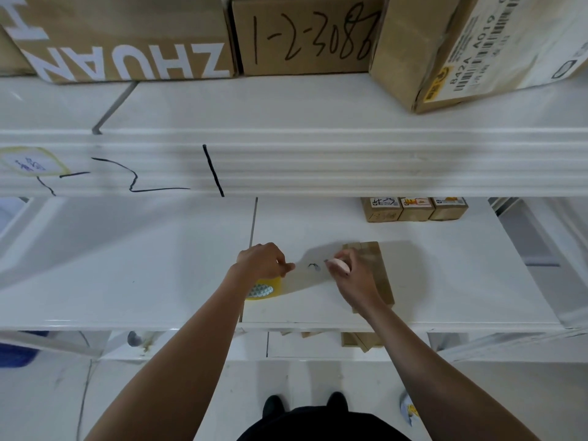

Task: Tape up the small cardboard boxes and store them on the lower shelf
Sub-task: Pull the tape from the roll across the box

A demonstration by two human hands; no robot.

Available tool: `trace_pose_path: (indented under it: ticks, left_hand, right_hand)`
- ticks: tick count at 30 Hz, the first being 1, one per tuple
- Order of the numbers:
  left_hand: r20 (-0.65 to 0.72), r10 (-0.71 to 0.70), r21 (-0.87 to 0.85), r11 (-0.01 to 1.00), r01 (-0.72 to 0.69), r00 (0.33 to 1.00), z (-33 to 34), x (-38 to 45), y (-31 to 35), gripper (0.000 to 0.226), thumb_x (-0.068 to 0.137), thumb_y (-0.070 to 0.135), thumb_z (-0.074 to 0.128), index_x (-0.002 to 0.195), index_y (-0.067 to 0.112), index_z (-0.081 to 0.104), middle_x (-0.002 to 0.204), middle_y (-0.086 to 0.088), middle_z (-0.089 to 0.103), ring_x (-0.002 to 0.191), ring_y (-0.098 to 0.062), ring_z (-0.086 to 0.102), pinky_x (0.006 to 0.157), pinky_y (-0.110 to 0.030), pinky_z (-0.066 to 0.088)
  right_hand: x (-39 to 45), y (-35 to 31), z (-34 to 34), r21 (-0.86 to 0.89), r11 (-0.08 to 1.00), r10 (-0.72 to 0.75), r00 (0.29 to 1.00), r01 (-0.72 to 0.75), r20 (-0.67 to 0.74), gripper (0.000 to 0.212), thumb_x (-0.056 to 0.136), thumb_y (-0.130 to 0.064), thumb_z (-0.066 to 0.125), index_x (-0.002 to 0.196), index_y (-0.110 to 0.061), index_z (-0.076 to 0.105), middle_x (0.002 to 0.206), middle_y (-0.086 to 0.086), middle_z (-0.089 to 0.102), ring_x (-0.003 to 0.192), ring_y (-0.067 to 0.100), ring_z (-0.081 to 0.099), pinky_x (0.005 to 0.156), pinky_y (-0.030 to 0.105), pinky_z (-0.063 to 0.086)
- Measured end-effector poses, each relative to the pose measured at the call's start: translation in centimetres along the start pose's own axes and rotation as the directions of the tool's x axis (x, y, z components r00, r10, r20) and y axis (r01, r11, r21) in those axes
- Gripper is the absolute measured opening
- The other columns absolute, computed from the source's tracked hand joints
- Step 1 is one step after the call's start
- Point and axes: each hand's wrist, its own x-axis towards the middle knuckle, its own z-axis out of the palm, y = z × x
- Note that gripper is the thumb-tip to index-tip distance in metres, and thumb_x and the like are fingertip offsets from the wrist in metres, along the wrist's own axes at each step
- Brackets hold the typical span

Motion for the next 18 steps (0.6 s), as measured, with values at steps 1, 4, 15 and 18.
trace_pose_path:
  ticks: [1,4,15,18]
  left_hand:
    - [0.006,-0.013,-0.009,1.000,0.013,1.000,-0.05,-0.02,0.06,0.048,0.087,0.073,0.052,0.067,0.034,0.069,0.078,0.018,0.063,0.081,-0.012,0.059,0.070,-0.031,0.040]
    - [0.011,-0.038,-0.025,0.999,0.039,0.999,-0.15,-0.03,0.21,0.048,0.085,0.074,0.053,0.069,0.033,0.071,0.080,0.016,0.066,0.084,-0.012,0.060,0.072,-0.032,0.040]
    - [-0.012,-0.061,-0.052,0.997,0.061,0.998,-0.21,-0.12,0.47,0.046,0.083,0.071,0.061,0.066,0.030,0.073,0.079,0.015,0.068,0.084,-0.012,0.061,0.074,-0.033,0.042]
    - [-0.017,-0.064,-0.056,0.996,0.063,0.998,-0.21,-0.15,0.45,0.046,0.082,0.072,0.062,0.064,0.030,0.072,0.078,0.015,0.067,0.083,-0.012,0.061,0.074,-0.033,0.042]
  right_hand:
    - [-0.06,0.01,0.01,-0.025,0.999,-0.032,0.999,0.032,0.007,0.020,0.096,-0.039,0.066,0.104,-0.022,0.058,0.094,-0.008,0.064,0.082,0.004,0.061,0.062,0.011,0.043]
    - [-0.21,0.17,0.01,-0.111,0.988,-0.105,0.993,0.110,0.058,0.018,0.099,-0.037,0.061,0.102,-0.019,0.062,0.090,-0.010,0.065,0.081,0.000,0.060,0.063,0.010,0.040]
    - [-0.66,0.41,-0.27,-0.167,0.971,-0.157,0.982,0.173,0.103,0.026,0.104,-0.034,0.051,0.127,-0.023,0.051,0.098,-0.013,0.061,0.086,-0.003,0.059,0.064,0.005,0.041]
    - [-0.64,0.58,-0.23,-0.164,0.972,-0.155,0.982,0.170,0.105,0.018,0.102,-0.032,0.055,0.117,-0.023,0.051,0.094,-0.009,0.063,0.082,0.001,0.061,0.061,0.008,0.041]
